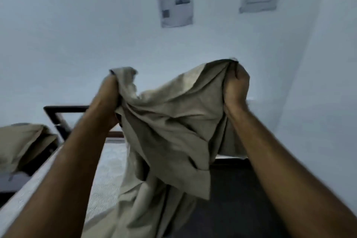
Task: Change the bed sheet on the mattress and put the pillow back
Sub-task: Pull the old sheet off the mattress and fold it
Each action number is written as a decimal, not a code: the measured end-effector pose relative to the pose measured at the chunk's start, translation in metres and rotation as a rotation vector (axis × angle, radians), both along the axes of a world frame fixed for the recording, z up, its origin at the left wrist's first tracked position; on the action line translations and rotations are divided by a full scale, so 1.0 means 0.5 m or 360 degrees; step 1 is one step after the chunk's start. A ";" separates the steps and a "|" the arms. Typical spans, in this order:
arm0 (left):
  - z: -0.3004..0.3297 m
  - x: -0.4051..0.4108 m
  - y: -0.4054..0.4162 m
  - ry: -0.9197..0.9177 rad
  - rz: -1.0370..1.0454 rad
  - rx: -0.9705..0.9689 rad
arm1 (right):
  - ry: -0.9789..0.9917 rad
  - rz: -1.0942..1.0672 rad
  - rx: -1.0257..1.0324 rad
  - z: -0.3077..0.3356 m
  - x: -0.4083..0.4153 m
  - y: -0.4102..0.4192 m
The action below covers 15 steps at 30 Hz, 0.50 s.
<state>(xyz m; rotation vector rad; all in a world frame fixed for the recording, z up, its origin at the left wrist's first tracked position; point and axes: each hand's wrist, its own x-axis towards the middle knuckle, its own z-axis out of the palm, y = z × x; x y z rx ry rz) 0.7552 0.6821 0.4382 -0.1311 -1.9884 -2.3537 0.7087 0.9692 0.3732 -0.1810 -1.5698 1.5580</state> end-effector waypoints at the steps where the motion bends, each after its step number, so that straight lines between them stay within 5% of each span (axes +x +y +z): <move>1: -0.005 0.011 0.058 0.0001 -0.0175 -0.0108 | 0.0046 -0.0021 0.0146 0.034 0.034 0.032; 5: -0.046 0.077 0.257 -0.0030 -0.0839 -0.0233 | 0.0125 -0.0082 0.0769 0.114 0.164 0.077; 8: -0.077 0.192 0.373 0.0112 -0.0857 -0.0387 | 0.0028 -0.0065 0.1017 0.126 0.270 0.078; 11: -0.094 0.287 0.421 0.0655 -0.0701 -0.0376 | -0.0011 -0.0224 0.1017 0.094 0.398 0.080; 15: -0.056 0.288 0.416 0.0498 -0.0978 -0.0083 | -0.0188 -0.0239 0.0862 -0.019 0.527 0.111</move>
